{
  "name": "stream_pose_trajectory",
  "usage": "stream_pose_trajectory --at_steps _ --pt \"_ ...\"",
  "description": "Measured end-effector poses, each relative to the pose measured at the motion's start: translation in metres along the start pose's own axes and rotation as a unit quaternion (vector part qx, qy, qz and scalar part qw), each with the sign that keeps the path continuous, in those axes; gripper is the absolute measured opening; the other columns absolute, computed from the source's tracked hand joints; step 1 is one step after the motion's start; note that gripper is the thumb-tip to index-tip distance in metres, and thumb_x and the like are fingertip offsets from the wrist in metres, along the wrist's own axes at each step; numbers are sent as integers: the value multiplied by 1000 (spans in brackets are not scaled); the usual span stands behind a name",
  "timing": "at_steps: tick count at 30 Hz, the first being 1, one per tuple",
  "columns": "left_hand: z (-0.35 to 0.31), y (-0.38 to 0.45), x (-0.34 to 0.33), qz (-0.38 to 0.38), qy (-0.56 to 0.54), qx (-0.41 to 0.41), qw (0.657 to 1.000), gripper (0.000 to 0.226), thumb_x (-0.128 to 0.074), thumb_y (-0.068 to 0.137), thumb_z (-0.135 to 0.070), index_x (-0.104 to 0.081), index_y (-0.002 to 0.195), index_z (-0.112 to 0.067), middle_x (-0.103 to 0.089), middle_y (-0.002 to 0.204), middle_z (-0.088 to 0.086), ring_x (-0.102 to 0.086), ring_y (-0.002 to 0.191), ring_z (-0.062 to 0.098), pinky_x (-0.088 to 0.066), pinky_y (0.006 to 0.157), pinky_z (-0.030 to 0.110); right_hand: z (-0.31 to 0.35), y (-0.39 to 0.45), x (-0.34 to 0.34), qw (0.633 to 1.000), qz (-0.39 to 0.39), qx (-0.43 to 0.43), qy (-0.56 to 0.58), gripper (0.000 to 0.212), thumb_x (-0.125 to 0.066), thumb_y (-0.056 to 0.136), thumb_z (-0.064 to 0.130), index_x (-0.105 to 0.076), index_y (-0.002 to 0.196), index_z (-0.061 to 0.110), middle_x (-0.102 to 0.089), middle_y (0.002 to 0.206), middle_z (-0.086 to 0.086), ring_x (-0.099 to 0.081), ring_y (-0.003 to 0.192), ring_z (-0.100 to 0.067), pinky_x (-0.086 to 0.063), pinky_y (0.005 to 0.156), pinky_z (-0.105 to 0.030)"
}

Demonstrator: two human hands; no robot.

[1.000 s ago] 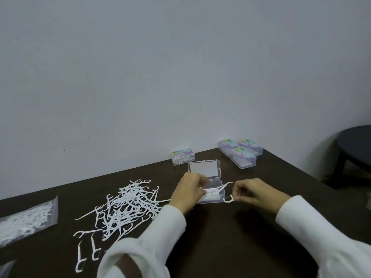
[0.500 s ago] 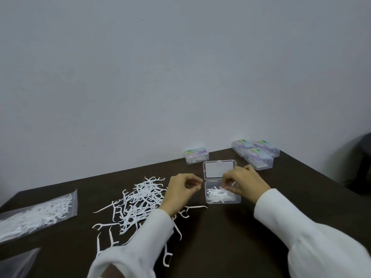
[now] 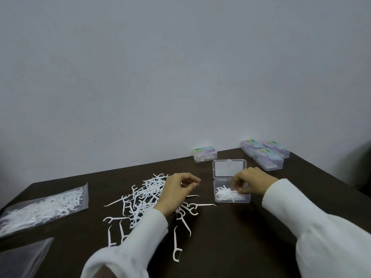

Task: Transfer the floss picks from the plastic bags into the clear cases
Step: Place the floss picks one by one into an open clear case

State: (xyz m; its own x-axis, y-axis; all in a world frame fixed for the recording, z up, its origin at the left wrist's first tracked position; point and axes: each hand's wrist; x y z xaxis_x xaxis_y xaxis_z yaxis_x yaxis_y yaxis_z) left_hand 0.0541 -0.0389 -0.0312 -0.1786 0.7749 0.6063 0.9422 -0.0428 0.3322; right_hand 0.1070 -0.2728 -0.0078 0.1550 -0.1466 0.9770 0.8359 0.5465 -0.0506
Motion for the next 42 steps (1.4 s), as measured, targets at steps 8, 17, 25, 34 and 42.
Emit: stream_pose_trajectory --at_steps 8,17,25,34,42 --pt "6 -7 14 -16 -12 8 1000 19 -63 88 -9 -72 89 -25 -72 88 -12 -65 88 -1 -50 84 18 8 0 9 1000 -4 20 20 18 -64 85 12 -66 104 13 -65 99 -2 -56 83 -5 -48 86 -15" --pt "16 -17 34 -42 -21 12 999 15 -65 87 -10 -75 89 -21 -71 88 -13 -61 84 -5 -47 74 8 28 8 1 998 -40 20 40 20 -64 85 8 -68 104 14 -67 103 -3 -61 90 -10 -48 89 -18" --pt "45 -43 84 -14 48 74 996 18 -66 87 -15 -69 102 -26 -68 98 -14 -61 92 -5 -47 81 13 73 22 -8 990 -106 81 38 13 -59 88 17 -66 96 21 -66 99 4 -60 89 -9 -51 87 -28" --pt "82 -84 150 105 146 178 967 47 -74 80 -28 -55 123 -33 -54 128 -12 -48 118 4 -36 98 18 141 56 -40 994 18 101 36 68 -62 83 47 -33 140 24 -35 146 2 -39 131 -18 -35 108 -38" --pt "89 -107 174 186 114 156 963 62 -70 78 -2 -53 127 -35 -46 131 -19 -40 119 -9 -27 98 1 176 70 -50 992 15 124 -4 63 -58 86 46 -33 140 26 -38 144 5 -36 132 -13 -34 101 -31"
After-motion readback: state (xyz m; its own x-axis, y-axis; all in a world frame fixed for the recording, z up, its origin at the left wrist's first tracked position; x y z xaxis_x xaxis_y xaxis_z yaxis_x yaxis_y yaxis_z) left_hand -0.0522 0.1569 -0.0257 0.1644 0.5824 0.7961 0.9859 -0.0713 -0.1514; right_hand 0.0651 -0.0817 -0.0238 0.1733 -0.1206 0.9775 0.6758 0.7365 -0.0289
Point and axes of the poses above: each hand's wrist, its own y-axis towards the middle knuckle, its own x-axis out of the back of the hand, z = x × y
